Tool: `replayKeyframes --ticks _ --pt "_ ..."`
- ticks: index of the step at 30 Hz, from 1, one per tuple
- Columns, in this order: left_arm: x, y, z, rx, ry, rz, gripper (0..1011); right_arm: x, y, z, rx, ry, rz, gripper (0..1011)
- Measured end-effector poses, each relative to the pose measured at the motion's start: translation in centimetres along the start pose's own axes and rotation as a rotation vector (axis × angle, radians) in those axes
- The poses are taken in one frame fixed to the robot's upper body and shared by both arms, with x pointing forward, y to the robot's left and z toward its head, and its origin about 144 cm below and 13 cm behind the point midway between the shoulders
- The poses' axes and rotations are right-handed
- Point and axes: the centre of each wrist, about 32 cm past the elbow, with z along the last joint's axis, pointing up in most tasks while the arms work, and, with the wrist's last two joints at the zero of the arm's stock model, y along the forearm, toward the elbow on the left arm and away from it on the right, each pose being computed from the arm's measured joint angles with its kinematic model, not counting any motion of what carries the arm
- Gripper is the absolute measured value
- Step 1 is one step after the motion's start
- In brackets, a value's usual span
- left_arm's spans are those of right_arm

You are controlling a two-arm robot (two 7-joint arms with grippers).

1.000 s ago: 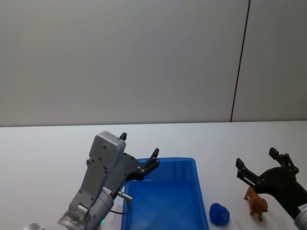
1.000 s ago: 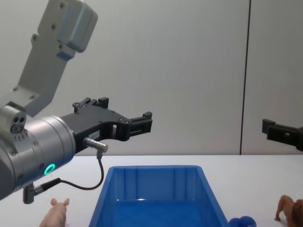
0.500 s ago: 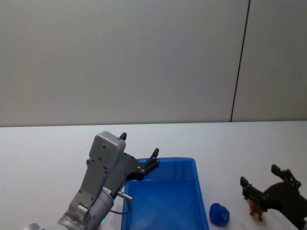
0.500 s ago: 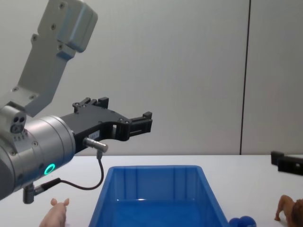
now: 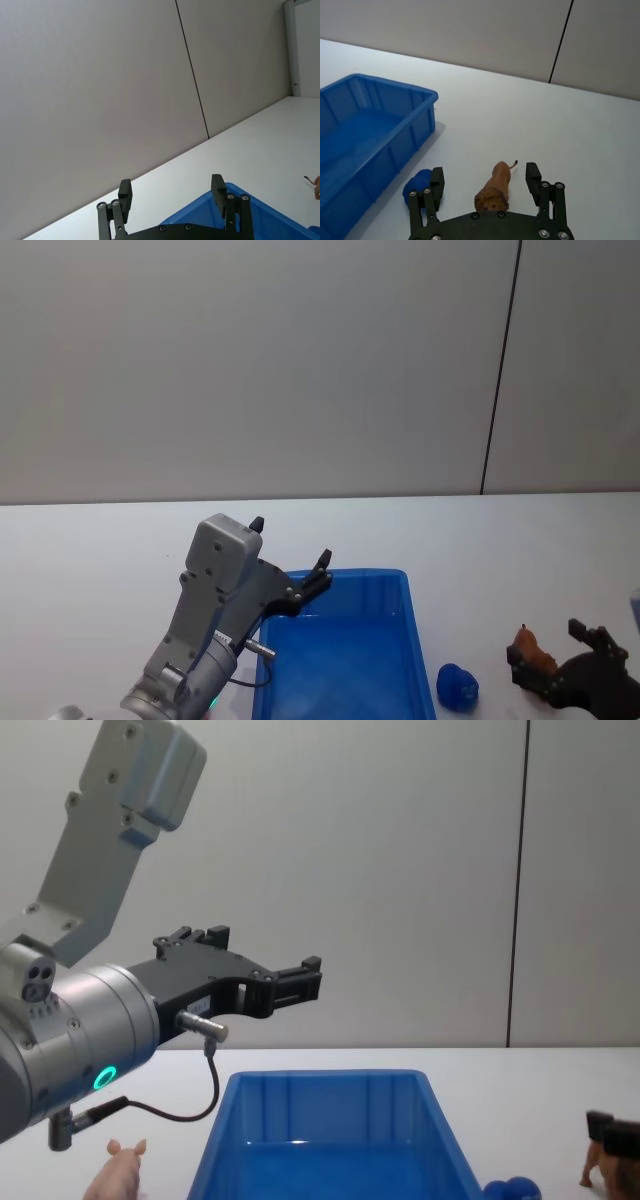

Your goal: Pick up the two dolls from the table and place them into the box.

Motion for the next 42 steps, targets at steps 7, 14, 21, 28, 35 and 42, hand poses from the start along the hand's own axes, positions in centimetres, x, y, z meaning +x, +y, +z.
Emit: replayKeyframes --ticks 7,14,21,28,35,42 --pt "0.0 0.0 0.0 0.000 0.000 0.000 1002 0.1 0.2 -0.5 -0.035 0.005 -0.006 1001" --pt "0.0 0.0 0.0 0.000 0.000 0.000 1002 0.2 0.6 -1.0 -0.069 0.018 -0.011 1001" --pt "0.0 0.0 0.0 0.000 0.000 0.000 1001 0.3 0.9 -1.3 -0.091 0.036 -0.008 965" --pt "0.0 0.0 0.0 0.000 0.000 0.000 1001 0.3 1.3 -1.6 -0.109 0.054 -0.002 796" --pt "0.0 0.0 0.0 0.000 0.000 0.000 1002 0.3 1.6 -1.8 -0.119 0.067 0.000 588" --pt "0.0 0.0 0.0 0.000 0.000 0.000 1002 0.3 1.8 -1.8 -0.110 0.068 -0.006 439"
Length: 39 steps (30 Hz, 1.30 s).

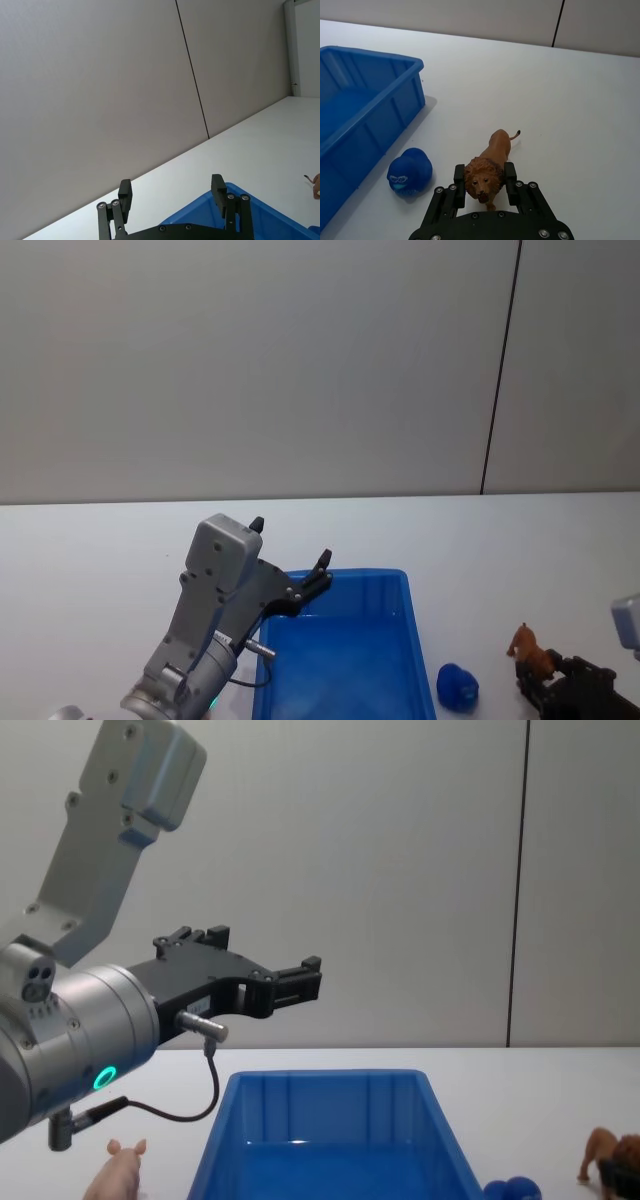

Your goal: Pick up the two dolls from the table and place them into the box.

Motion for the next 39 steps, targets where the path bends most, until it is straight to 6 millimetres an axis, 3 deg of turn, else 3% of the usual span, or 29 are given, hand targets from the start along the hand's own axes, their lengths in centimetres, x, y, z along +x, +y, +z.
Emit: replayKeyframes --ticks 9,19,32,39 --pt "0.0 0.0 0.0 0.000 0.000 0.000 1002 -0.2 0.1 0.7 0.068 -0.032 -0.018 439" --pt "0.0 0.0 0.0 0.000 0.000 0.000 1002 -0.7 0.5 3.0 0.182 -0.079 0.020 439" --pt "0.0 0.0 0.0 0.000 0.000 0.000 1002 -2.3 2.1 6.6 0.279 -0.104 0.181 439" --pt "0.0 0.0 0.0 0.000 0.000 0.000 1002 -3.4 3.2 7.7 0.274 -0.091 0.267 439"
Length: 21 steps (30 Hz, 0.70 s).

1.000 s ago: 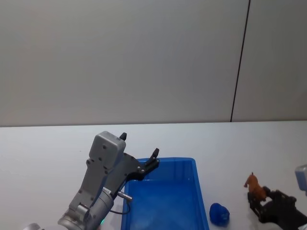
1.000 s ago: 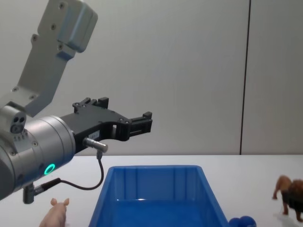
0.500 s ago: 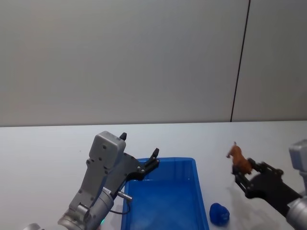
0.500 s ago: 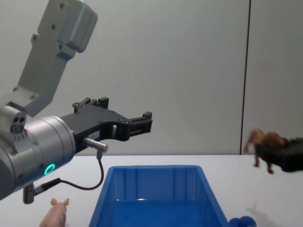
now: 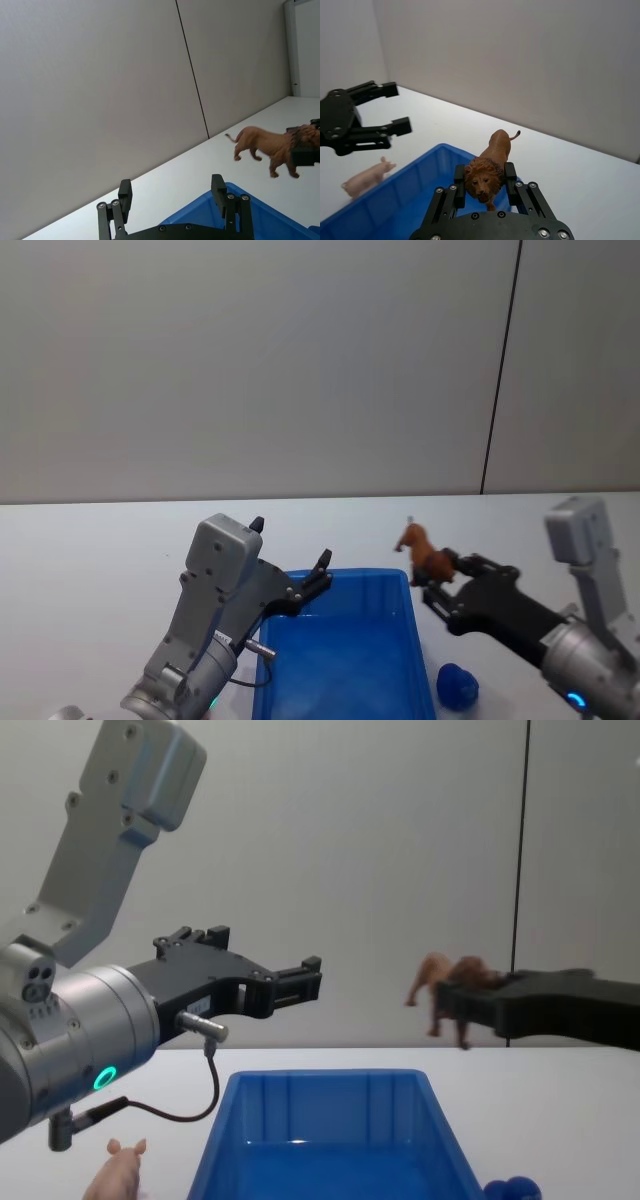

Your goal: Pick up the two dolls from the table and place them into the box.

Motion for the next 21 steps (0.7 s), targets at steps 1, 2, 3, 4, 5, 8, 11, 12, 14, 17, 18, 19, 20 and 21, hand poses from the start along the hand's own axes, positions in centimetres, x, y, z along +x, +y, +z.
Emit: replayKeyframes --ticks 1,2,3,4,5,8,11,12,14,17,18,19,20,21 --pt "0.0 0.0 0.0 0.000 0.000 0.000 1002 -0.2 0.4 0.1 -0.005 0.010 0.021 439" --pt "0.0 0.0 0.0 0.000 0.000 0.000 1002 -0.3 0.6 0.2 -0.007 0.015 0.029 439" --pt "0.0 0.0 0.0 0.000 0.000 0.000 1002 -0.4 0.8 0.2 -0.009 0.020 0.039 439" --pt "0.0 0.0 0.0 0.000 0.000 0.000 1002 -0.6 1.2 0.2 -0.015 0.030 0.056 439" --pt "0.0 0.0 0.0 0.000 0.000 0.000 1002 -0.7 1.4 0.3 -0.017 0.035 0.064 439" --pt "0.0 0.0 0.0 0.000 0.000 0.000 1002 -1.0 1.9 0.2 -0.030 0.052 0.090 440" --pt "0.0 0.0 0.0 0.000 0.000 0.000 1002 -1.3 2.4 0.2 -0.038 0.063 0.111 490" --pt "0.0 0.0 0.0 0.000 0.000 0.000 1002 -1.3 2.6 0.2 -0.041 0.066 0.115 526" --pt "0.0 0.0 0.0 0.000 0.000 0.000 1002 -1.4 2.8 0.1 -0.046 0.072 0.125 603" --pt "0.0 0.0 0.0 0.000 0.000 0.000 1002 -1.5 3.1 0.1 -0.050 0.076 0.133 686" --pt "0.0 0.0 0.0 0.000 0.000 0.000 1002 -1.5 3.2 0.1 -0.049 0.076 0.134 723" --pt "0.0 0.0 0.0 0.000 0.000 0.000 1002 -1.5 3.2 0.1 -0.050 0.076 0.134 756" --pt "0.0 0.0 0.0 0.000 0.000 0.000 1002 -1.5 3.2 0.1 -0.050 0.076 0.134 779" --pt "0.0 0.0 0.0 0.000 0.000 0.000 1002 -1.5 3.2 0.1 -0.050 0.076 0.133 797"
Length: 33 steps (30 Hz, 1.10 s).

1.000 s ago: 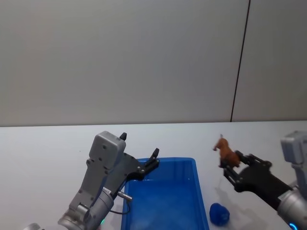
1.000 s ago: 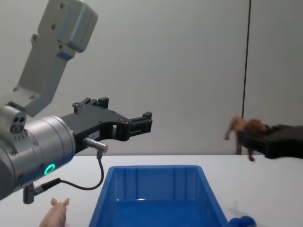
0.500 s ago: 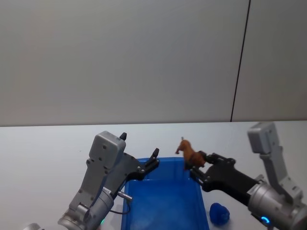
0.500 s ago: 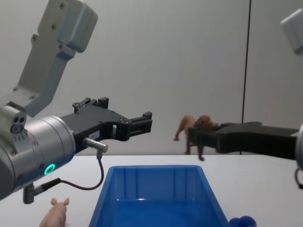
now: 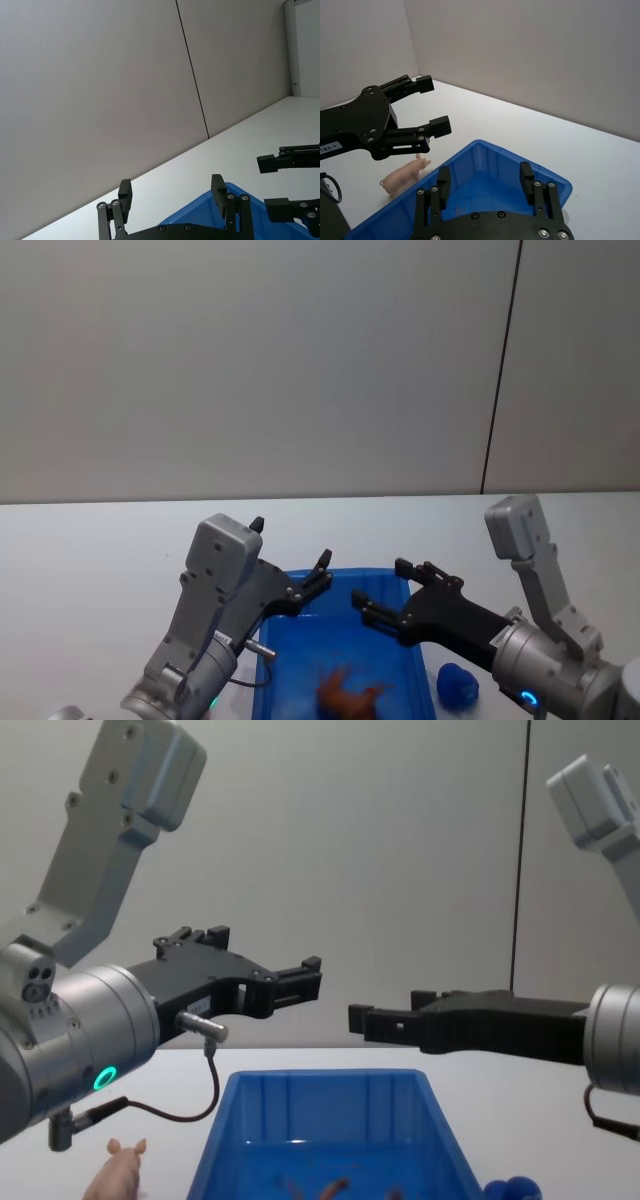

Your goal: Pick up the two dolls from the table and place them into the box.

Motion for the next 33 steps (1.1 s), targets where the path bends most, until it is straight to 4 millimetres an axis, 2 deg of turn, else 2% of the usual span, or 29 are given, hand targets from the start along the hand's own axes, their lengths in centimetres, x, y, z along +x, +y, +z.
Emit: replayKeyframes --ticks 5,8,24,33 --pt "0.0 0.0 0.0 0.000 0.000 0.000 1002 0.2 -0.2 -0.1 0.008 -0.007 -0.020 951" --pt "0.0 0.0 0.0 0.000 0.000 0.000 1002 0.4 -0.6 -0.1 0.012 -0.009 -0.035 1001" --pt "0.0 0.0 0.0 0.000 0.000 0.000 1002 1.7 -4.4 -1.7 -0.026 0.004 -0.133 1001" --pt "0.0 0.0 0.0 0.000 0.000 0.000 1001 2.1 -5.7 -2.9 -0.086 0.041 -0.151 1001"
